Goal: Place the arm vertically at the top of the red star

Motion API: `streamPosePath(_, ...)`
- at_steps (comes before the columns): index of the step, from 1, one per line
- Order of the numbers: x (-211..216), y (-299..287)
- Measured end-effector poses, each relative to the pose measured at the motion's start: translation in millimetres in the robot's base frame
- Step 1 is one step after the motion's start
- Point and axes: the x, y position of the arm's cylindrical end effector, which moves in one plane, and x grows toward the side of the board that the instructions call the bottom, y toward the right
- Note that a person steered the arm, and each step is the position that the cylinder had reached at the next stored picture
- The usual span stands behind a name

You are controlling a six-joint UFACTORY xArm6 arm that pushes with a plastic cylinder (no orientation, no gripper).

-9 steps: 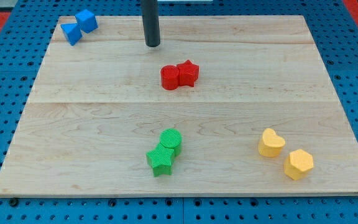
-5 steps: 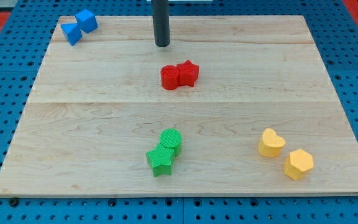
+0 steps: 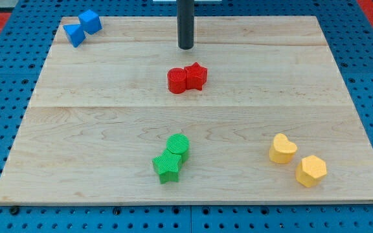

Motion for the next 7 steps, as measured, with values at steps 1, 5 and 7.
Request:
streamPosePath(1, -1.0, 1.8)
streamPosePath(5, 2.1, 31.7)
streamPosePath(7, -71.8, 0.7)
